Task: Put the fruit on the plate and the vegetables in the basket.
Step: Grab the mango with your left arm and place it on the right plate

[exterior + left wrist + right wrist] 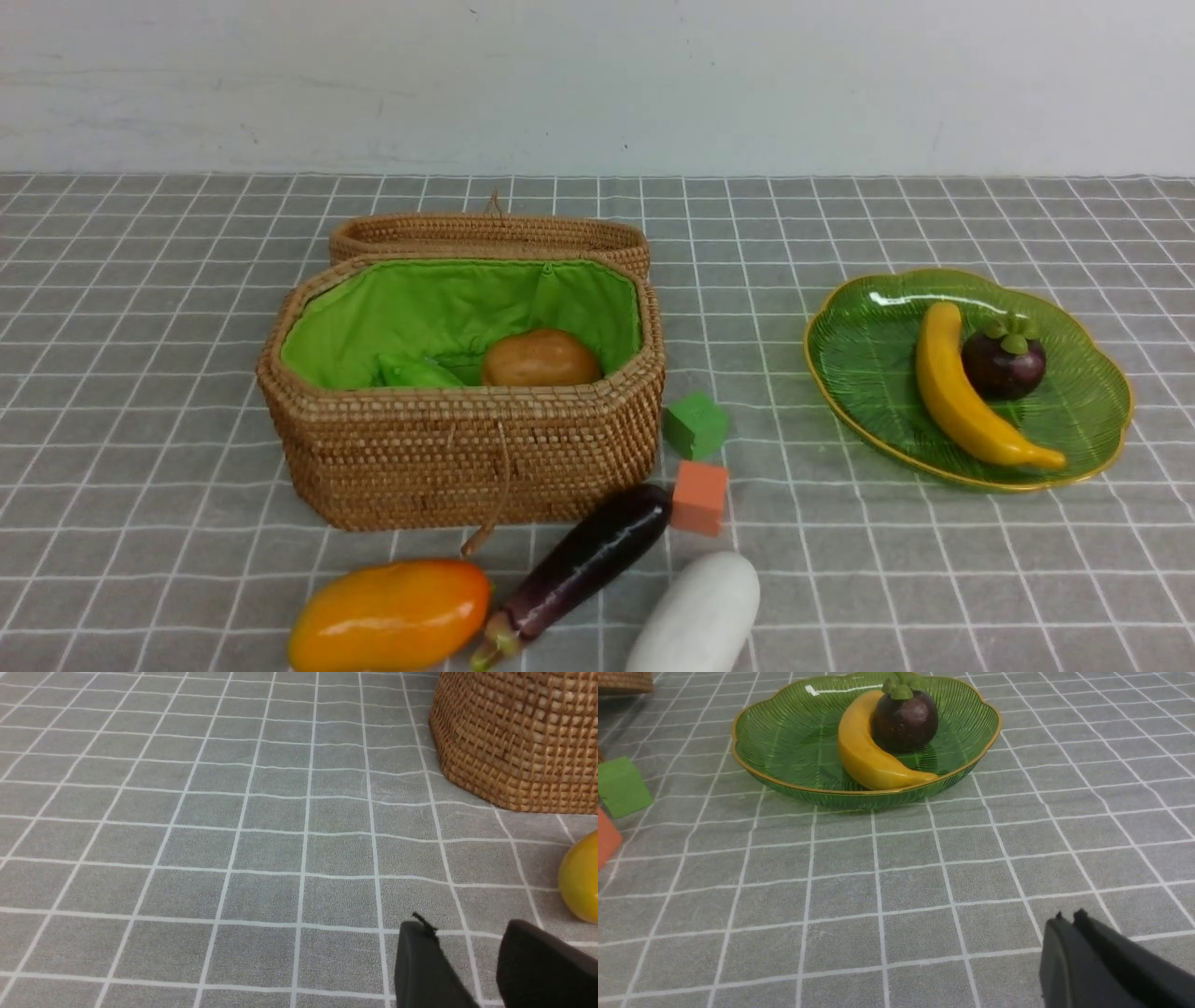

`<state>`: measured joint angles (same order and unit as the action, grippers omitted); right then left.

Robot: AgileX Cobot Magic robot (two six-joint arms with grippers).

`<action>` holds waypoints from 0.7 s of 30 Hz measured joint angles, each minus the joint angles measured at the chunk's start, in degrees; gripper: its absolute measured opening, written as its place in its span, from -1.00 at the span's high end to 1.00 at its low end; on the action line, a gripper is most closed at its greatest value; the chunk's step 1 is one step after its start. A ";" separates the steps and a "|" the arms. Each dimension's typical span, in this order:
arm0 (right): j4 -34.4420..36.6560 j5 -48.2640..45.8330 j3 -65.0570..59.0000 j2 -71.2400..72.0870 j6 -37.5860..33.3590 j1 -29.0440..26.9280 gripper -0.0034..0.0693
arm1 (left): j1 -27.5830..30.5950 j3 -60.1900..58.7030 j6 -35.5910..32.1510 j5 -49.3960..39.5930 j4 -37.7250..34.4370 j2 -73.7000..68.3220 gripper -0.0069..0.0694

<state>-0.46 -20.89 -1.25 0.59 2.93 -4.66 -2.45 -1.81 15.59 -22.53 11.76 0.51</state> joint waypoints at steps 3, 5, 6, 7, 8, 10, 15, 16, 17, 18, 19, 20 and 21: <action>0.00 0.00 0.00 0.00 0.00 0.00 0.90 | 0.00 0.00 0.00 0.00 0.00 0.00 0.19; 0.00 0.00 0.00 0.00 0.00 0.00 0.90 | 0.00 0.00 0.00 0.00 0.00 0.00 0.19; 0.00 0.00 0.00 0.00 0.00 0.00 0.90 | 0.00 0.00 0.00 0.00 0.00 0.00 0.19; 0.00 0.00 0.00 0.00 0.00 0.00 0.90 | 0.00 0.00 0.00 0.00 0.00 0.00 0.19; 0.00 0.00 0.00 0.00 0.02 0.00 0.89 | 0.00 0.00 0.00 0.00 0.00 0.00 0.19; 0.00 0.00 0.00 0.00 0.02 0.00 0.89 | 0.00 0.00 0.00 0.00 0.00 0.00 0.19; -0.02 0.00 0.00 0.02 0.02 0.00 0.88 | 0.00 0.00 0.00 0.00 0.00 0.00 0.19; -0.02 -0.02 0.00 0.02 0.02 0.00 0.87 | 0.00 0.00 0.00 0.00 0.00 0.00 0.19; -0.02 -0.02 0.00 0.02 0.02 0.00 0.87 | 0.00 0.00 0.00 0.00 0.00 0.00 0.19; -0.02 -0.02 0.00 0.02 0.02 0.00 0.87 | 0.00 0.00 0.00 0.00 0.00 0.00 0.19; -0.02 -0.02 0.00 0.02 0.02 0.00 0.87 | 0.00 0.00 0.00 0.16 0.00 0.00 0.19; -0.02 -0.02 0.00 0.02 0.02 0.00 0.86 | 0.00 0.00 0.00 0.32 0.00 0.00 0.19; -0.02 -0.02 0.00 0.02 0.02 0.00 0.86 | 0.00 0.00 0.00 1.69 0.00 0.00 0.19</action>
<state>-0.48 -20.90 -1.25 0.62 2.95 -4.66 -2.45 -1.81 15.59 -20.83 11.76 0.51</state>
